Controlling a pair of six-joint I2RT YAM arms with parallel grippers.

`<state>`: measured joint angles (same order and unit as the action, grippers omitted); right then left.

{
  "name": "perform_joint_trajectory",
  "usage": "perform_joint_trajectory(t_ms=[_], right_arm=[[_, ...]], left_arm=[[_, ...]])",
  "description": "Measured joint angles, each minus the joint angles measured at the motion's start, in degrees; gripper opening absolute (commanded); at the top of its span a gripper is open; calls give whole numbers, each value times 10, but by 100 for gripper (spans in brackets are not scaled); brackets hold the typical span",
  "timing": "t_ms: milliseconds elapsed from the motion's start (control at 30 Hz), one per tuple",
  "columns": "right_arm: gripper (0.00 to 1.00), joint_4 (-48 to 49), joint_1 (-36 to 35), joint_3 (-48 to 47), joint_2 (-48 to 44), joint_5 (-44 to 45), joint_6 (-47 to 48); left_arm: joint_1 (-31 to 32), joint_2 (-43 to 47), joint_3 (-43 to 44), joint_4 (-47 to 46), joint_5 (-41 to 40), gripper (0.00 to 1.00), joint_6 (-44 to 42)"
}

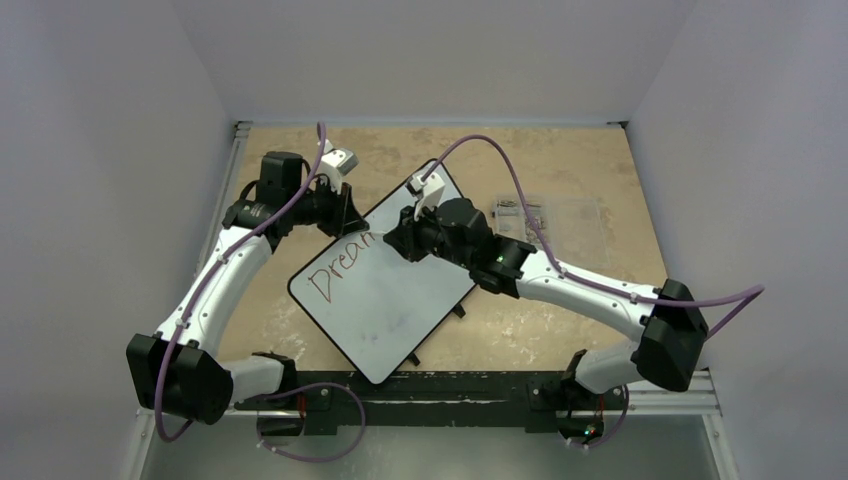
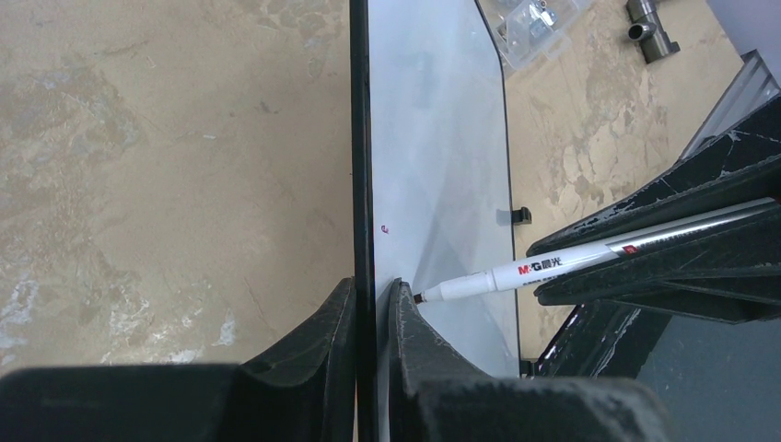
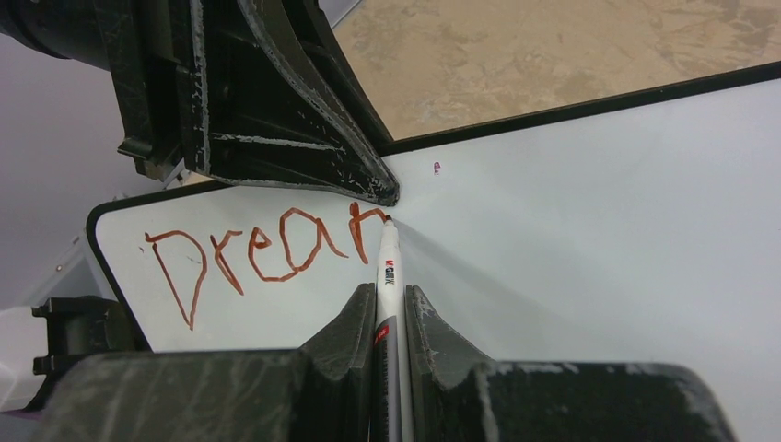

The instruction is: Write a sentence on the whiteboard

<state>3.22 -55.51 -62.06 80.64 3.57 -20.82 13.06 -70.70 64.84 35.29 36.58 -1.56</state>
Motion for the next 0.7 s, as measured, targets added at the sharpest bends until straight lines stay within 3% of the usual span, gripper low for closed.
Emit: perform_joint_trajectory(t_ms=[700], right_arm=[[0, -12, 19, -11, 2, 2, 3]], left_arm=[[0, 0, 0, 0, -1, 0, 0]])
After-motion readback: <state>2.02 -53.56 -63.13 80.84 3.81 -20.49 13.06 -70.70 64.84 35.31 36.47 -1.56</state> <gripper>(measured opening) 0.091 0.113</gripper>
